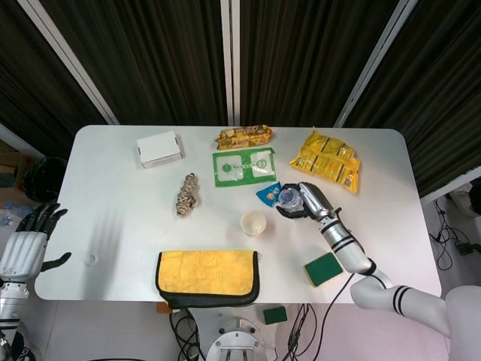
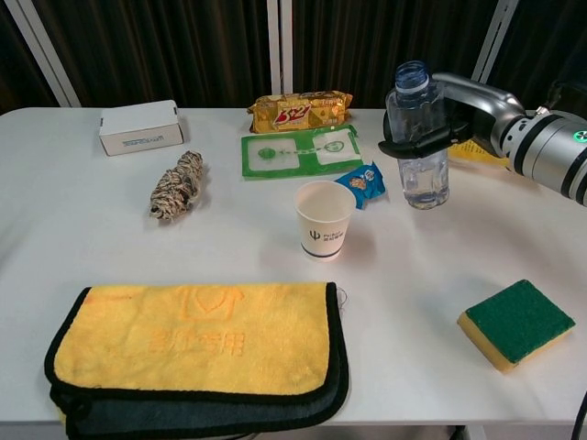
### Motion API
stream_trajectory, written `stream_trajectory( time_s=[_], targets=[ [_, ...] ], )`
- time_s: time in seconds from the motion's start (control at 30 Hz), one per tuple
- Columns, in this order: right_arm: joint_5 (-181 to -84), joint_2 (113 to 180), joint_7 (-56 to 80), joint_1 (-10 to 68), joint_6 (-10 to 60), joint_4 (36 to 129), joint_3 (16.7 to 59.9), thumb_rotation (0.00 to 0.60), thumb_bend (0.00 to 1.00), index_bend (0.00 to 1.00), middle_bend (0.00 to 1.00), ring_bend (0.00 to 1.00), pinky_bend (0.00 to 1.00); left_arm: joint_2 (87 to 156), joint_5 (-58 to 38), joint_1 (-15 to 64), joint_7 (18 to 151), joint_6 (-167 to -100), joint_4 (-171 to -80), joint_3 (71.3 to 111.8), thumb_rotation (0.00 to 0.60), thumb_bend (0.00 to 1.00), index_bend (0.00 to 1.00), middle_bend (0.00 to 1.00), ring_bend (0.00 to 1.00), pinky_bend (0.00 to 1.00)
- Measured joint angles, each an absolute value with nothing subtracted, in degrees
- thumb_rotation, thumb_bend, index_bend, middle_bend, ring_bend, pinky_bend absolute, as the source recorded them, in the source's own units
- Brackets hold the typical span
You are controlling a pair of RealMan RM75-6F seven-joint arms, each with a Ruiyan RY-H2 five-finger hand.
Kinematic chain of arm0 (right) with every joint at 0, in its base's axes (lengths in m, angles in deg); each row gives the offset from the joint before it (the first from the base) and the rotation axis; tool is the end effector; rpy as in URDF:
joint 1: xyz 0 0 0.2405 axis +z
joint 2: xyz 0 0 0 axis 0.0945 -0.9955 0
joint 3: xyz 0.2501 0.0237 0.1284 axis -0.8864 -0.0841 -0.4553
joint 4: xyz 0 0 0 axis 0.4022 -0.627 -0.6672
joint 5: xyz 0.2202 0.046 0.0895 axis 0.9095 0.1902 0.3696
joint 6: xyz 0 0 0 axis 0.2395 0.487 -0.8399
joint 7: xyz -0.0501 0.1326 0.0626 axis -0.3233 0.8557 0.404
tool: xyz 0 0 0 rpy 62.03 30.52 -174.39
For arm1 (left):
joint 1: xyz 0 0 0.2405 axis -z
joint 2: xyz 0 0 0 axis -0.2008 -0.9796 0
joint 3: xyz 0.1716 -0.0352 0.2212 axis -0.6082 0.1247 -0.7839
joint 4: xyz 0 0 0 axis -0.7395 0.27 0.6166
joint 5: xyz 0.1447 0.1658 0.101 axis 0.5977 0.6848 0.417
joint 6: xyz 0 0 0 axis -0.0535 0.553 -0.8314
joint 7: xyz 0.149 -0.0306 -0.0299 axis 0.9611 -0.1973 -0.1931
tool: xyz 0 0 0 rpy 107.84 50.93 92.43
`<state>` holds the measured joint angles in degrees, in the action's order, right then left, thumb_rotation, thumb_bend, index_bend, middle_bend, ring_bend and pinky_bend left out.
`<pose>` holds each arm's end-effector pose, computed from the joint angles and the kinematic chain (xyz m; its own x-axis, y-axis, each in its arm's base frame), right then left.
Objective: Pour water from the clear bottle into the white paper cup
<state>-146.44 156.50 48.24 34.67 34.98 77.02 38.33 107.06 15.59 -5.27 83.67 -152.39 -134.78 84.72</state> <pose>-0.2013 -0.3964 -0.0604 -0.2668 -0.4329 0.8611 -0.9219 -0.1458 -0.3589 -0.3764 0.2025 0.1243 0.4777 0.0376 0.8777 0.8784 -0.0348 -0.4766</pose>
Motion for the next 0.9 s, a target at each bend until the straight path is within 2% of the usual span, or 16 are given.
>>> stream_trajectory(
  time_s=[0.13,0.37,0.67,0.9],
  targets=[
    [-148.22,157.88,59.06,32.98,34.16,73.11,39.08,0.6,0.44,0.92,0.78,0.8,0.68,107.04,15.59,-5.12,84.3,-152.15,-135.15,84.69,0.6,0.1,0.17,0.12,0.06,0.18],
    [-154.16,163.65,75.59,30.97,28.15,58.25,41.29,0.6,0.44,0.92,0.77,0.8,0.68,107.49,15.59,-4.79,84.74,-151.35,-135.2,84.45,0.6,0.1,0.17,0.12,0.06,0.18],
    [-157.65,172.99,83.74,30.1,23.7,40.49,43.58,0.6,0.43,0.92,0.77,0.8,0.68,107.49,15.26,-4.59,85.32,-150.9,-135.25,84.4,0.6,0.1,0.17,0.12,0.06,0.18],
    [-158.7,176.58,87.39,30.18,23.61,33.55,45.07,0.6,0.39,0.92,0.77,0.8,0.67,108.17,14.81,-4.54,84.56,-150.23,-134.22,84.29,0.6,0.1,0.17,0.12,0.06,0.18]
  ],
)
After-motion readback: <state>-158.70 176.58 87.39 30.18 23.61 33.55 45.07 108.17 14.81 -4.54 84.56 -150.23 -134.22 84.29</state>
